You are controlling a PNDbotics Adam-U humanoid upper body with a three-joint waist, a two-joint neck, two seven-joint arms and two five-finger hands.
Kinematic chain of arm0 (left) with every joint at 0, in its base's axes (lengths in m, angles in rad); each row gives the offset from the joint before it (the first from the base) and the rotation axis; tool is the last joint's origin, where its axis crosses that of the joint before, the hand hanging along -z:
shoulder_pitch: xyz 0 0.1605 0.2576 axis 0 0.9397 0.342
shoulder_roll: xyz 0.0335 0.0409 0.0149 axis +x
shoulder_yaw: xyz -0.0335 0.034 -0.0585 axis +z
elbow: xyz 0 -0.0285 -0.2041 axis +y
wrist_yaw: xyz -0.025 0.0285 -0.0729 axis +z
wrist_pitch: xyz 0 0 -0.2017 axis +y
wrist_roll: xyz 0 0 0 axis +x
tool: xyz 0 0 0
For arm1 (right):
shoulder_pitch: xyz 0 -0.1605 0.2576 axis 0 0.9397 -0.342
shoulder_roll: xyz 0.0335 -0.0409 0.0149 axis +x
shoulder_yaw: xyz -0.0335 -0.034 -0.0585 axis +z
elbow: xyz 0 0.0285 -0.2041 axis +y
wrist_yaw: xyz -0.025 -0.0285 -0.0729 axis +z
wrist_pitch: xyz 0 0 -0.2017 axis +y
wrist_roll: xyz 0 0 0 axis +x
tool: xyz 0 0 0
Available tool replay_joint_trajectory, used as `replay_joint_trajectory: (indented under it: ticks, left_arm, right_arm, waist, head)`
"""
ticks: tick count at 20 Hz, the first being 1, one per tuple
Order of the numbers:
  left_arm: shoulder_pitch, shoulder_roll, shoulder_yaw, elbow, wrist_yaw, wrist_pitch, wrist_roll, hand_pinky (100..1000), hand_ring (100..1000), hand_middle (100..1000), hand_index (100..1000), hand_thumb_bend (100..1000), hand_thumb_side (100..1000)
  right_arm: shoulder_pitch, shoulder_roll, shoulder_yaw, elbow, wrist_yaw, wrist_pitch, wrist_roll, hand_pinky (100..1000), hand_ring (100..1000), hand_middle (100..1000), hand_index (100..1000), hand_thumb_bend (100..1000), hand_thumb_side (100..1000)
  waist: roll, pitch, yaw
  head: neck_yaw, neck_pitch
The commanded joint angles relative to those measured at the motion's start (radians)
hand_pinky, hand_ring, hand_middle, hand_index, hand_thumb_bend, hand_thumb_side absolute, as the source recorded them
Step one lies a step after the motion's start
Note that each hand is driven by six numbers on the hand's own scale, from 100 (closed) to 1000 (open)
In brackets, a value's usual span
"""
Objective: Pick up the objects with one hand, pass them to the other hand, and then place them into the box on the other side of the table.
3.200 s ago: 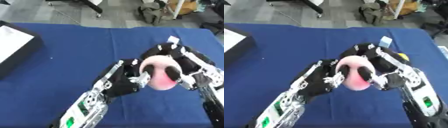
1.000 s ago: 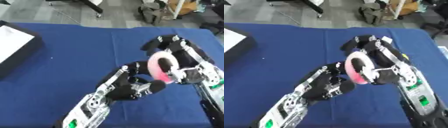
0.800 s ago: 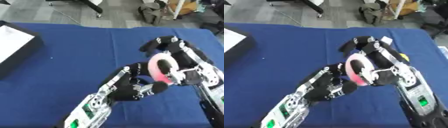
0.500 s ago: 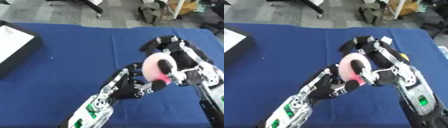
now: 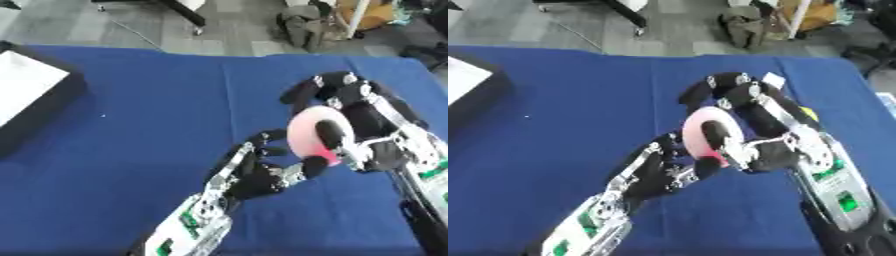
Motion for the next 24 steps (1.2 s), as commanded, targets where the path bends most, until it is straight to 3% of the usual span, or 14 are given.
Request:
replay_joint_trajectory:
  ticks: [1, 13, 18, 21, 24]
  left_arm:
    - [-0.017, -0.016, 0.000, -0.022, 0.019, -0.002, 0.010, 724, 836, 867, 851, 778, 427]
    - [-0.028, -0.014, 0.004, -0.107, 0.129, -0.015, 0.009, 711, 794, 806, 741, 569, 352]
    - [-0.032, -0.010, 0.007, -0.135, 0.158, -0.010, 0.017, 688, 758, 762, 674, 383, 279]
    - [-0.031, -0.008, 0.008, -0.140, 0.164, -0.005, 0.022, 659, 713, 704, 555, 189, 226]
    - [-0.031, -0.007, 0.009, -0.141, 0.169, -0.003, 0.030, 644, 680, 653, 424, 111, 210]
  right_arm:
    - [-0.011, -0.015, 0.000, -0.021, -0.006, 0.000, 0.004, 737, 737, 554, 348, 100, 470]
    - [-0.005, -0.014, 0.007, -0.021, -0.001, 0.001, 0.013, 733, 737, 553, 345, 100, 470]
    - [-0.005, -0.015, 0.010, -0.021, 0.001, -0.002, 0.017, 732, 736, 571, 346, 100, 470]
    - [-0.005, -0.014, 0.009, -0.021, 0.002, 0.000, 0.016, 731, 736, 571, 347, 100, 470]
    - [-0.005, -0.012, 0.008, -0.021, 0.003, 0.002, 0.015, 730, 735, 573, 362, 100, 470]
  waist:
    - [-0.001, -0.016, -0.001]
    - [-0.002, -0.020, 0.001]
    - [-0.002, -0.021, 0.000]
    - [-0.002, -0.020, 0.000]
    - [-0.002, -0.020, -0.001]
  head:
    - [0.002, -0.002]
    - [0.000, -0.002]
    - [-0.001, -0.002]
    - [-0.001, -0.002]
    - [0.000, -0.002]
